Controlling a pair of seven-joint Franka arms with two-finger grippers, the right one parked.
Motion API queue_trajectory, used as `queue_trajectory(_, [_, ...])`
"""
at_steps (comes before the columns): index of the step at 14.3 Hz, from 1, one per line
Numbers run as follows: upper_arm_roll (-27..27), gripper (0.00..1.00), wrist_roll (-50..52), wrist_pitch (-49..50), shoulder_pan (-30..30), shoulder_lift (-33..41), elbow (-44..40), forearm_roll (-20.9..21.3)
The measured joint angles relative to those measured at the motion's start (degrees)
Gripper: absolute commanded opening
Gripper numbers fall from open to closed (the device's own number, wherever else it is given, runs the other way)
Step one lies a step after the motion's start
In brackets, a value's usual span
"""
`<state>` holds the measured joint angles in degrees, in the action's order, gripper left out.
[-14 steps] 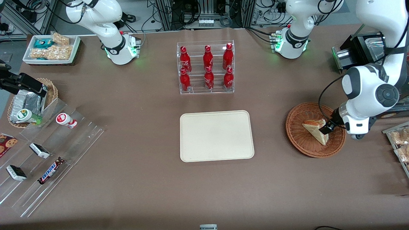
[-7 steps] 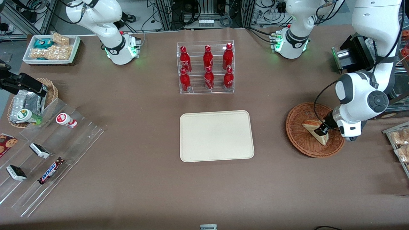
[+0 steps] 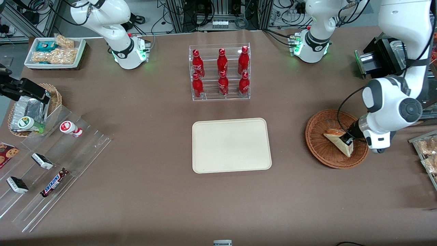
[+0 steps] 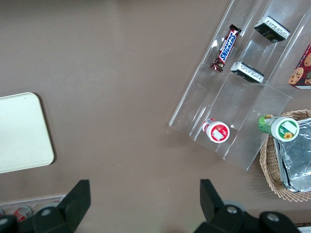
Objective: Place sandwich from basket to tray
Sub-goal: 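Carry the sandwich with the left gripper over the cream tray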
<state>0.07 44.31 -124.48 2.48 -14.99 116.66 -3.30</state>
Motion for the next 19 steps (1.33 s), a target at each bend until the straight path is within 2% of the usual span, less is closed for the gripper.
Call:
queue_trajectory(2, [-0.59, 0.03, -0.09, 5.77, -1.39, 0.12, -4.39, 0.0])
queue_trajectory(4, [-0.92, 0.03, -0.09, 7.2, -4.62, 0.11, -5.68, -0.03])
queue_trajectory(8, [-1.54, 0.03, 0.01, 7.15, -14.61, -1.41, -7.86, -2.35])
queue_trajectory(10, [-1.68, 0.04, 0.03, 7.03, -20.25, -4.35, -11.34, -2.8])
queue_trajectory(14, [-1.72, 0.05, 0.83, 6.35, -30.74, -14.91, -22.75, -3.16])
queue_trajectory(17, [-1.69, 0.05, 1.05, 3.22, -35.24, -21.33, -28.69, -3.29])
queue_trajectory(19, [-1.71, 0.05, 1.05, 0.81, -37.48, -23.12, -30.11, -3.29])
